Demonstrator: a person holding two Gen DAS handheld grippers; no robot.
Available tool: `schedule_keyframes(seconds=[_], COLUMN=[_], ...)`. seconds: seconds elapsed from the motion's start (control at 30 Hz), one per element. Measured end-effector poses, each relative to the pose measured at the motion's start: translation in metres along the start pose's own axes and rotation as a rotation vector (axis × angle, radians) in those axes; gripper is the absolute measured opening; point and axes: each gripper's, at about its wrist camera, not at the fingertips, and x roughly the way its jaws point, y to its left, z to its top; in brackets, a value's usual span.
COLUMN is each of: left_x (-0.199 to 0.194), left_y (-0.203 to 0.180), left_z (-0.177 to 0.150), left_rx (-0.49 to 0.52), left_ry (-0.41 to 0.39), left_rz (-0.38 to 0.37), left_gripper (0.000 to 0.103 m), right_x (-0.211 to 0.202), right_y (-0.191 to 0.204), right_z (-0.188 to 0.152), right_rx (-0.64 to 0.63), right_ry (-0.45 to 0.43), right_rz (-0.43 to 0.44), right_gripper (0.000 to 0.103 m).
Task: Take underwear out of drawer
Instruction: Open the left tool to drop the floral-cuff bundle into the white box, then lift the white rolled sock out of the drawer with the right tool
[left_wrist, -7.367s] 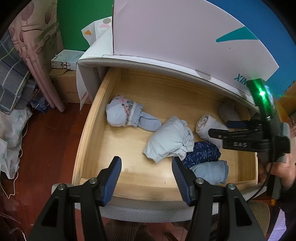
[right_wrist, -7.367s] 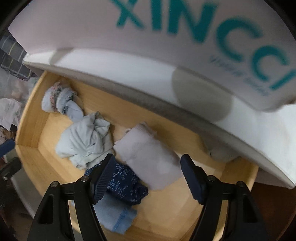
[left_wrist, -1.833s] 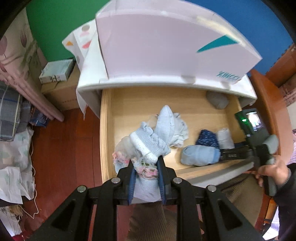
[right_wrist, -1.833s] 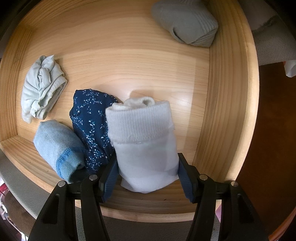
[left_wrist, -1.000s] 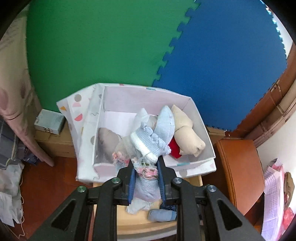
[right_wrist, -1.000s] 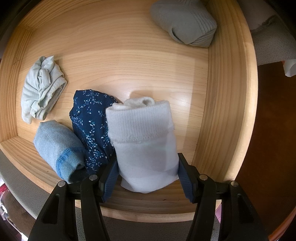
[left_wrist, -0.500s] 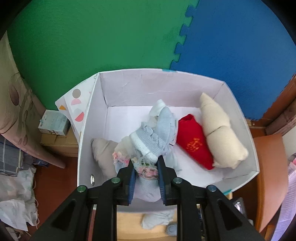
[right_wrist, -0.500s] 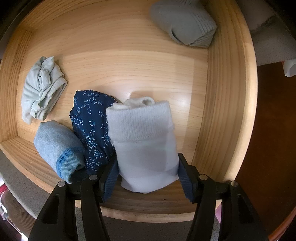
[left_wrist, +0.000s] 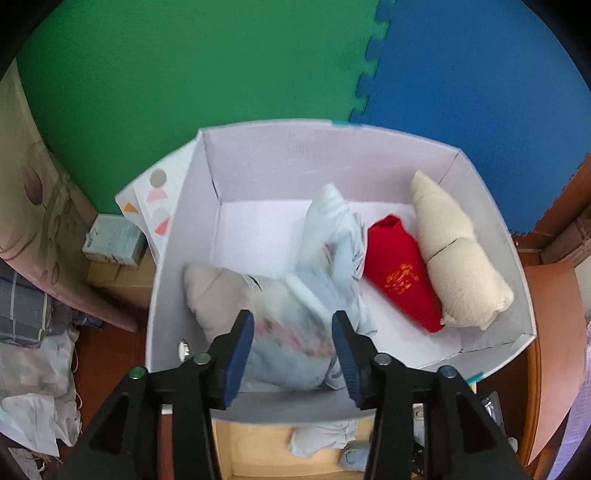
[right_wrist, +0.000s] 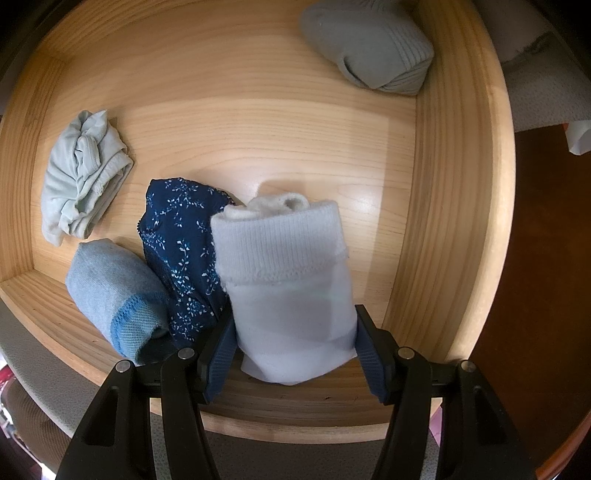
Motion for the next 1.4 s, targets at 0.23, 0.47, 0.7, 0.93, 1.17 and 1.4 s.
schedule_keyframes(seconds=[0.23,0.47,0.7,0.93,1.17,1.4], left_x=[-0.048,-0.057,-0.016,0.011,0.018,0.015], left_y=[0.006,0.008,0.004,-0.004,0.000,0.017], left_z=[-0.032,-0.110,-0.180,-0.226,-0.241,-0.244], left_rx=[0.010,0.002,-0.041,-0.036,-0.062,-0.169], left_ry=[-0.074,-0.047,0.063,0.101,0.060,0.037], left_rz=[0.004,0.009,0.008,0.057,0.063,0.039], left_gripper=[0.056,0.057,0.057,0.057,0.057,0.057], right_x=[-0.002,-0.011,-0.029,-0.042,-0.051,-0.058], right_y=[0.000,-0.003,0.003,0.000,0.000,-0.008], right_z=[0.000,-0.002,-0.007,-0.011,-0.013,-0.014], right_rx=[0.003,0.012,0.017,0.056,0.072,0.071], right_ry=[-0.003,-0.049,-0.126,-0.180,-0.200,-0.216], right_rz=[0.003,-0.010,-0.062,-0.055,-0.030,0.036], right_gripper=[0.058,0.056,0.055,0.055,0.056,0.057])
